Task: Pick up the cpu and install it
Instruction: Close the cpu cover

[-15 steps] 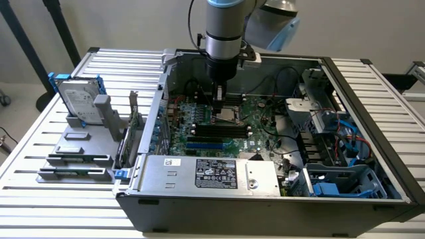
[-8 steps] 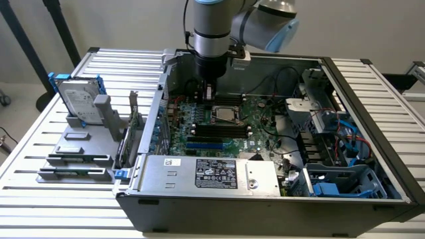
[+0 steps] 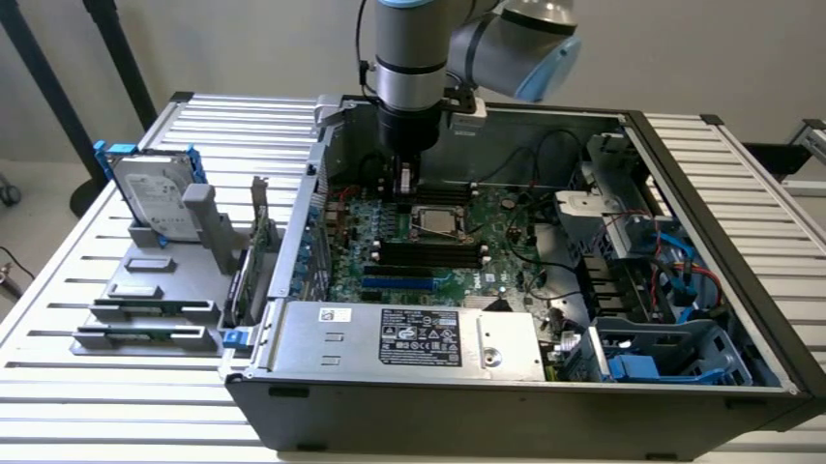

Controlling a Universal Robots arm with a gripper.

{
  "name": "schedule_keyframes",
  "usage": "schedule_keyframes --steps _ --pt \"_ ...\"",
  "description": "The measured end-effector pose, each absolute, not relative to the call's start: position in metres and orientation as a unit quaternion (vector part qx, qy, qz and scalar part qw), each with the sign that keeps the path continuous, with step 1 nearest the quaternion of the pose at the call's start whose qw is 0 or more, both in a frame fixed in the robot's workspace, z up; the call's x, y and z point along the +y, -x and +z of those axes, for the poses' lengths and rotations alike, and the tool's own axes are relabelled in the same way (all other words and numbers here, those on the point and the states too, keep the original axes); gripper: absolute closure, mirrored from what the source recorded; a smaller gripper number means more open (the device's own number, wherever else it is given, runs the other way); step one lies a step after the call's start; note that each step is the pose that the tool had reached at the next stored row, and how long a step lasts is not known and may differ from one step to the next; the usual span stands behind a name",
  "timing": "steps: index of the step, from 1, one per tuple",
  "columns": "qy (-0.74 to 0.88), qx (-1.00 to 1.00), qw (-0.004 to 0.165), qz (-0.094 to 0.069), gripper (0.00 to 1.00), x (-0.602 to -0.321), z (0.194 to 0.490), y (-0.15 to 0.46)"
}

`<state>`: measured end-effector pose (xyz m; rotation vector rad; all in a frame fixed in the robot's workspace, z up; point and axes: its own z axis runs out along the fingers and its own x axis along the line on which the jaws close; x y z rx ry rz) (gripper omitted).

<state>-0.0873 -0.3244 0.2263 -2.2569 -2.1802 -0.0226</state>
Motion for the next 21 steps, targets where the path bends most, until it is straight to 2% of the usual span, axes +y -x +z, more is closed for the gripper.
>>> schedule_keyframes --steps 10,15,21 --pt "0.719 -0.695 0.002 -0.007 0.89 -0.324 0.226 0.087" --pt "0.718 -0.696 0.012 -0.017 0.89 -0.324 0.235 0.07" --pt "0.711 -0.703 0.017 -0.021 0.89 -0.324 0.24 0.052"
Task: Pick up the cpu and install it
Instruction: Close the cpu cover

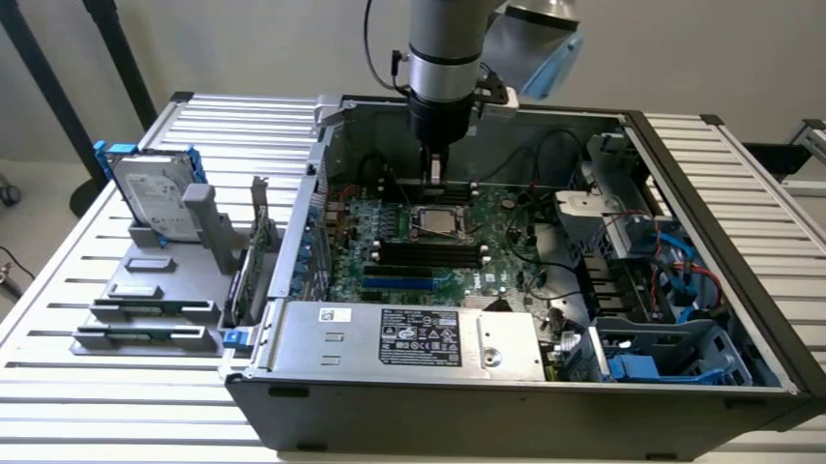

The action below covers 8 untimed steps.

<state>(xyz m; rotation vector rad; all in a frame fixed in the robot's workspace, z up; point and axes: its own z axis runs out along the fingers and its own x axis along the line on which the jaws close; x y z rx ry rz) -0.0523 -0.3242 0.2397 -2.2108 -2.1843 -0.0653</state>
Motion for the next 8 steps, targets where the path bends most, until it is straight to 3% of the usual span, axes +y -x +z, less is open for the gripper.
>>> schedule_keyframes --steps 8 --pt "0.694 -0.72 0.019 -0.022 0.89 -0.324 0.249 0.039"
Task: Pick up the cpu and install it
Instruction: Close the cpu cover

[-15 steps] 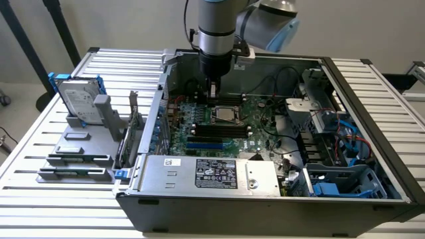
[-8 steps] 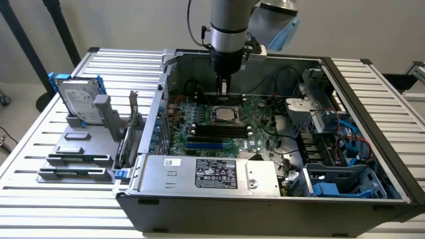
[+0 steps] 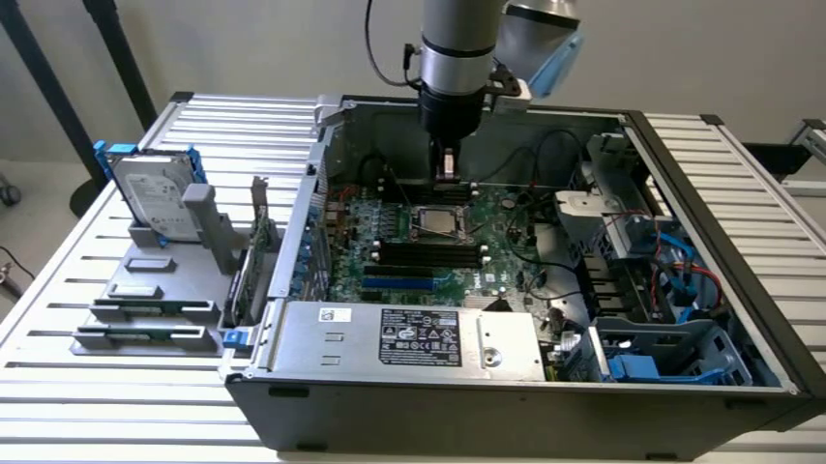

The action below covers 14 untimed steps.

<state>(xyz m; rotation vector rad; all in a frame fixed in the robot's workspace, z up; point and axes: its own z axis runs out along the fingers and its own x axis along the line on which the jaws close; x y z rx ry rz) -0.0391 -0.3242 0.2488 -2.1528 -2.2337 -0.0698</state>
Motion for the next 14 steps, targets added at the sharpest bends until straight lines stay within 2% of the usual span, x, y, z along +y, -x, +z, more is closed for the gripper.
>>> schedule_keyframes --steps 14 --pt "0.686 -0.727 0.022 -0.023 0.89 -0.324 0.259 -0.02"
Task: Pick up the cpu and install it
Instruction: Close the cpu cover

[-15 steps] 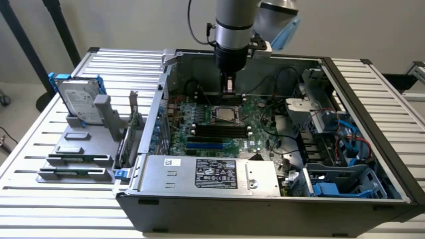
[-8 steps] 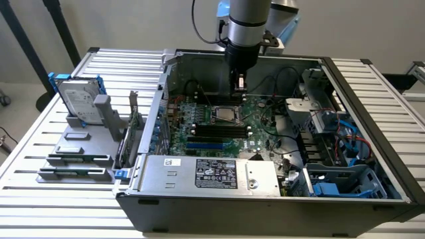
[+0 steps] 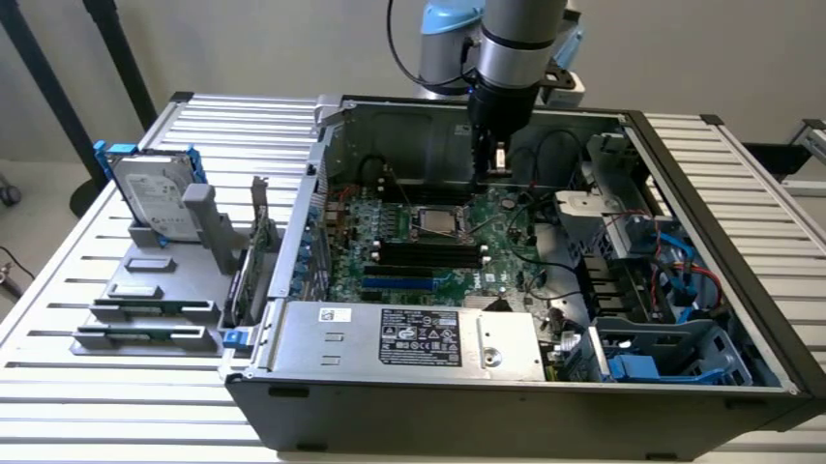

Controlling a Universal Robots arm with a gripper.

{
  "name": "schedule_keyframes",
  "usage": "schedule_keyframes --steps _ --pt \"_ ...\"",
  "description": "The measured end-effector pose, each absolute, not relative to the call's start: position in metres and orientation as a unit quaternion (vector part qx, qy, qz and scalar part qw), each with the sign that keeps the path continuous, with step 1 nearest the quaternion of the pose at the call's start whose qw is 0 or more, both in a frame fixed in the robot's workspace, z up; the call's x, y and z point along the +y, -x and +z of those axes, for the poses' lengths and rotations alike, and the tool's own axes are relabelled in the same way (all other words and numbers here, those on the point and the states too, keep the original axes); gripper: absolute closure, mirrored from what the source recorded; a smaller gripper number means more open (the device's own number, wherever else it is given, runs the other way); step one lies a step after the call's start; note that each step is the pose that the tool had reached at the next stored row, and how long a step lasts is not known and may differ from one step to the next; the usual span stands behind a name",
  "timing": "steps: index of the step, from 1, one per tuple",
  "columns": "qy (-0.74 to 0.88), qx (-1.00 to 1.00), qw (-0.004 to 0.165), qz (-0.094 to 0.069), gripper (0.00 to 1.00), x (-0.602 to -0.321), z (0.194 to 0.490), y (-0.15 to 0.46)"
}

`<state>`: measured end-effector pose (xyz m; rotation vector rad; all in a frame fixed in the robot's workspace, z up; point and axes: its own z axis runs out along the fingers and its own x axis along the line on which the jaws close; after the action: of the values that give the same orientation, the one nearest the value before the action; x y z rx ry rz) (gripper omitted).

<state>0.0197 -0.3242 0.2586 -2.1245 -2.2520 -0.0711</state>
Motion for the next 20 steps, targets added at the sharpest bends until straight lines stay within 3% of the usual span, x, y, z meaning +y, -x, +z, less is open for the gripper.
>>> schedule_keyframes --steps 12,20 --pt "0.684 -0.729 0.024 -0.022 0.89 -0.327 0.259 -0.073" --pt "0.683 -0.73 0.026 -0.023 0.89 -0.346 0.246 -0.068"
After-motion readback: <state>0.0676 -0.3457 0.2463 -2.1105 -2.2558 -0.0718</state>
